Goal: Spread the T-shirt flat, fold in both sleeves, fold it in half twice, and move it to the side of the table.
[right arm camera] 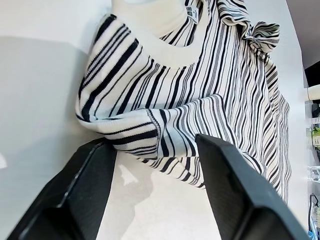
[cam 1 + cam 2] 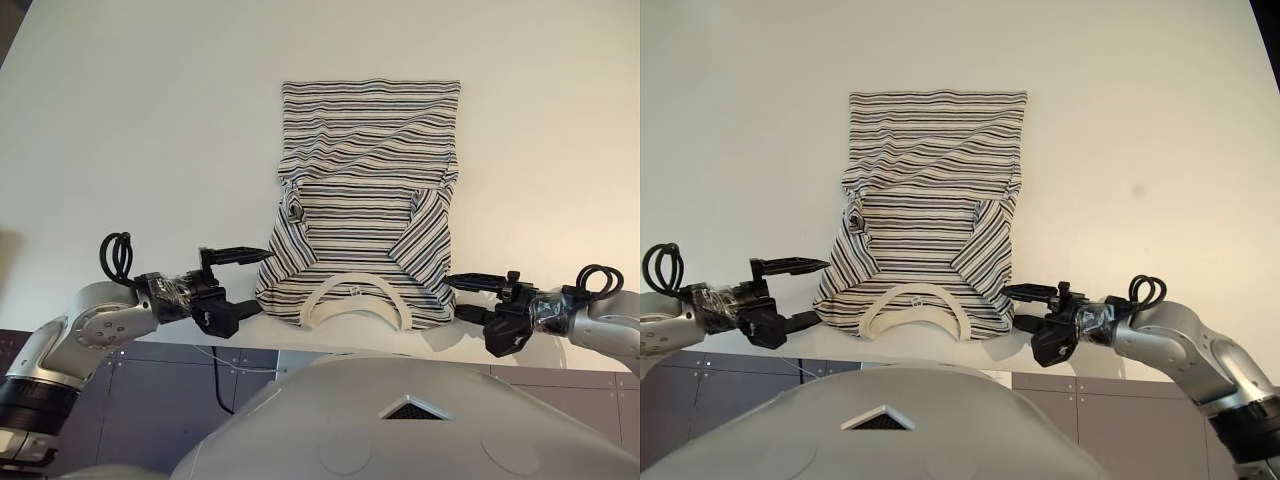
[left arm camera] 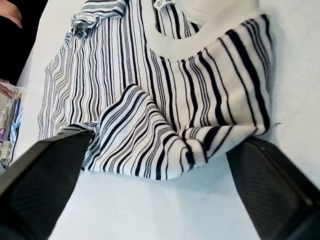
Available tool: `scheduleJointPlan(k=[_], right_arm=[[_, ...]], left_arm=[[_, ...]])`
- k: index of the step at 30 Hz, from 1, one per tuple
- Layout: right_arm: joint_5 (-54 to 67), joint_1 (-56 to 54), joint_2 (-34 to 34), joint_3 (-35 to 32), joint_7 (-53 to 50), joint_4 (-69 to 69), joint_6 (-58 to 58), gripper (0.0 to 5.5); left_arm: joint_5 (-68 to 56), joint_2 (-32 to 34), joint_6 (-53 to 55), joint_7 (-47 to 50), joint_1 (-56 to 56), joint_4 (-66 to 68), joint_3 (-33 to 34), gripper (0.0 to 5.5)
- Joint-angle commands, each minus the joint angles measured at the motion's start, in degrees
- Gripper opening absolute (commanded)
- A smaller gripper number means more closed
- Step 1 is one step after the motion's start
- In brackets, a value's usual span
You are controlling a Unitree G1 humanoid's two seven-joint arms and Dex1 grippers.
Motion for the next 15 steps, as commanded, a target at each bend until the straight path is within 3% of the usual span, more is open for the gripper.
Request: scheduleJointPlan(k=[1,15], right_arm=[[-0.7,-1.7,1.1,1.2,1.0,0.5,-1.4,2.62],[-1.7,-2.7,2.1,1.7,0.9,3.2,-3.7,0.11]], left_arm=[[8.6,-0.5,1.1,-1.7,1.6,4.7,-4.8,3.94],[10.7,-0.6,0.7,0.9,1.9,6.7,-7.8,1.19]])
